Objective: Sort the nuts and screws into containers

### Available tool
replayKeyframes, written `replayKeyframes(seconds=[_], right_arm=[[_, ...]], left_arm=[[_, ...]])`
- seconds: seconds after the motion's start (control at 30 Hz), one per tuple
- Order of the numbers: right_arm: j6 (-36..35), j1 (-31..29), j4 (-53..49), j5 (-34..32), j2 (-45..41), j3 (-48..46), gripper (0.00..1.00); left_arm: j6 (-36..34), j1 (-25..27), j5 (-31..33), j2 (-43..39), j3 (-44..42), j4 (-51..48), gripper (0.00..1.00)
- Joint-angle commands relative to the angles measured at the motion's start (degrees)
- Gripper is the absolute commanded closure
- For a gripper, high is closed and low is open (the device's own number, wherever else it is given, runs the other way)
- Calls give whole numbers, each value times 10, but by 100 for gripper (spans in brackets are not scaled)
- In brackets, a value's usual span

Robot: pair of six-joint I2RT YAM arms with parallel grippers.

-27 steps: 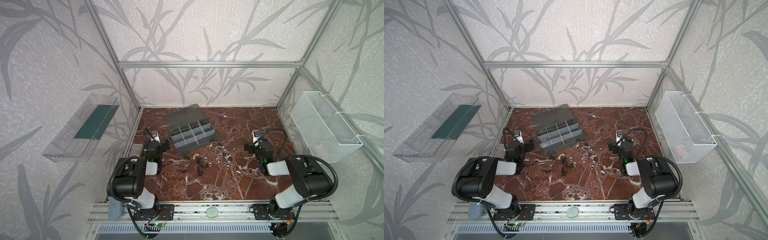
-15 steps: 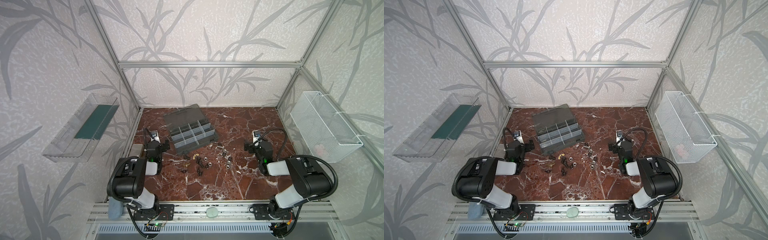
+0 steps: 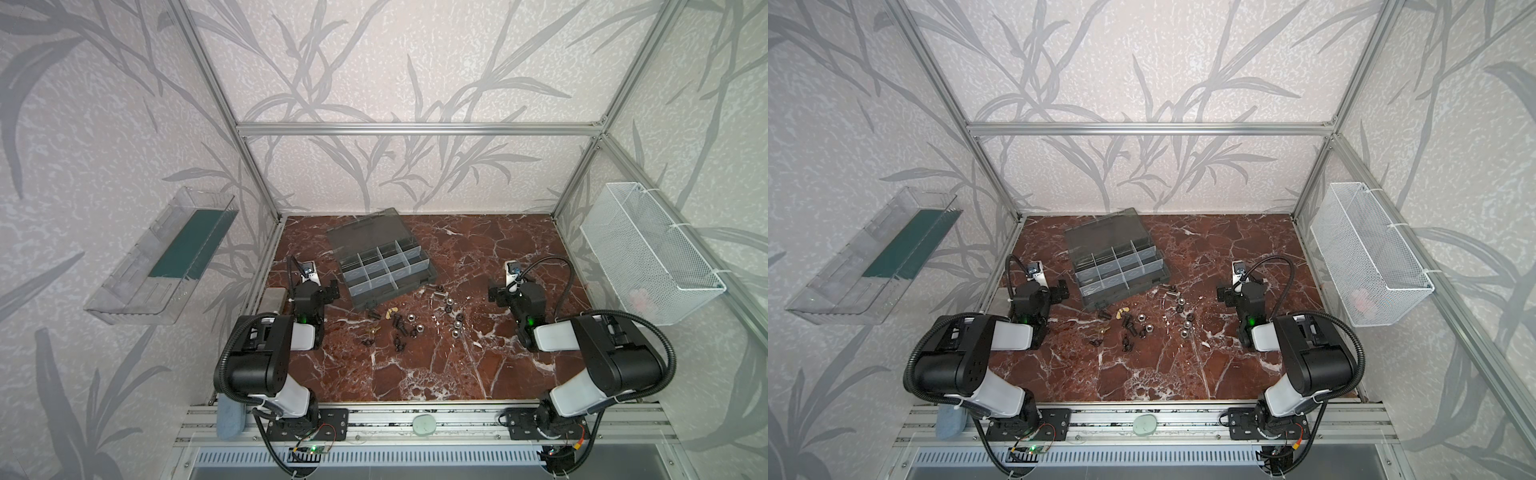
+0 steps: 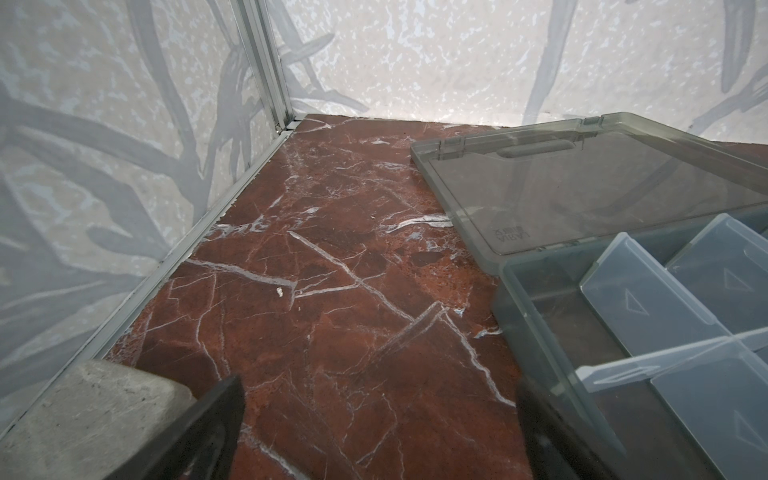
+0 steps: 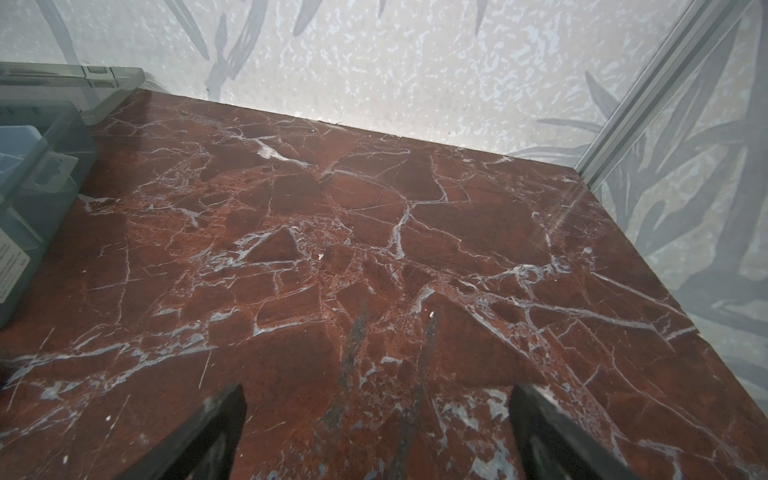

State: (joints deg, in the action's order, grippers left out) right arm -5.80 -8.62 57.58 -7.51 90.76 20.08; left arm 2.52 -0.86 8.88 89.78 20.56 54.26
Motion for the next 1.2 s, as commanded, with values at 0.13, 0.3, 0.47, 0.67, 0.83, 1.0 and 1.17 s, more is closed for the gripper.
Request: replayKeyframes(seconds=[0.13,0.3,0.47,0.67,0.83,1.0,1.17], right_arm=[[2,0,10,-6,5,4,1],[-2,0,15,4,3,1,1],[-11,0,-49,25,-40,18,1],[-24,-1,-288,89,-108,120,1],[-55,-3,-513,240,-116,259,1],[-103,-41,-657,363,-81,370,1],[-174,-135,-697,354,-49,415,1]], left_arm=[[-6,0,2,2,10,2,1],[-7,0,2,2,9,5,1],[-1,0,17,-62,20,-70,1],[0,0,-13,-129,78,-220,1],[59,0,-47,-165,141,-354,0],[106,0,-134,-171,199,-464,0],[134,1,-218,-166,240,-527,1]])
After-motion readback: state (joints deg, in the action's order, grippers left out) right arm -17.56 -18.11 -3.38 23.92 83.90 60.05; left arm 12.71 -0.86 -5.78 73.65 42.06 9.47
